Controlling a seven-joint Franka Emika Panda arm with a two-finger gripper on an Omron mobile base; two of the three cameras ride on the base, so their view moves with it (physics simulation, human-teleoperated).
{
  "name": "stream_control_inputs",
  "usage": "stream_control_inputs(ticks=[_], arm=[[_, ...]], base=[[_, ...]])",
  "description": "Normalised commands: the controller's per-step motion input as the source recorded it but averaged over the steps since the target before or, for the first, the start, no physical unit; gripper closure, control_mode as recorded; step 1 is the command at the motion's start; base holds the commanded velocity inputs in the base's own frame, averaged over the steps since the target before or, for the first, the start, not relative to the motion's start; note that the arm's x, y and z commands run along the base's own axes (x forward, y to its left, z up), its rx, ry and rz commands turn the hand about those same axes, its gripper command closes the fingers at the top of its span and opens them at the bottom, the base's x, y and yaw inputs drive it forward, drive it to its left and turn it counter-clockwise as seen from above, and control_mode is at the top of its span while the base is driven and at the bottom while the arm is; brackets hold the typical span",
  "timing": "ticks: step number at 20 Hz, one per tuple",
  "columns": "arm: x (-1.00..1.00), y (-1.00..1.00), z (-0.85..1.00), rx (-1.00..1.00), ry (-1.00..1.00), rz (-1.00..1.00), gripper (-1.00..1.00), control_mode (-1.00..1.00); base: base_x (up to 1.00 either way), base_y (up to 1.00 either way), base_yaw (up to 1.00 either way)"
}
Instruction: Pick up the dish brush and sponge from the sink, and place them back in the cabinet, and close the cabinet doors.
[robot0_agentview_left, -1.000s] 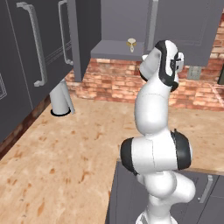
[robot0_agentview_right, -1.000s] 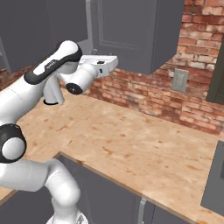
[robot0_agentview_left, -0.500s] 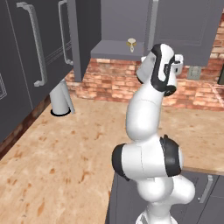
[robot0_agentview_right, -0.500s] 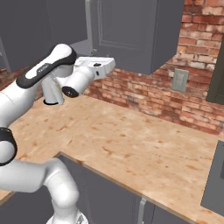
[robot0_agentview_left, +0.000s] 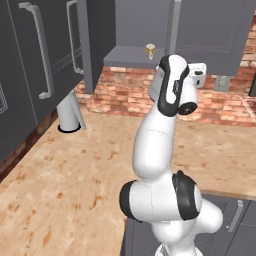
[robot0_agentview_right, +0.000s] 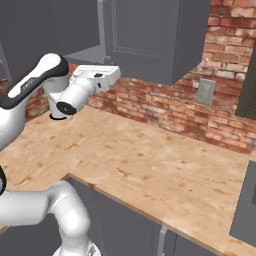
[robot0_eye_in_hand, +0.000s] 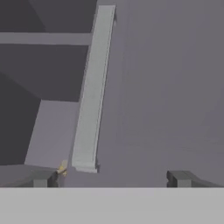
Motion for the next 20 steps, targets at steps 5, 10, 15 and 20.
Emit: stream_control_inputs(ticks=[5, 10, 15, 20], arm=[[-0.33, 0.32, 0.27, 0.0, 0.01, 0.0, -1.0, -1.0], [-0.45, 0.39, 0.24, 0.0, 0.06, -0.02, -1.0, -1.0], [-0.48, 0.43, 0.2, 0.02, 0.09, -0.02, -1.0, -1.0], [-0.41, 0.4, 0.2, 0.02, 0.08, 0.0, -1.0, -1.0]], base=[[0.0, 0.0, 0.0], [0.0, 0.0, 0.0], [0.0, 0.0, 0.0], [0.0, 0.0, 0.0]])
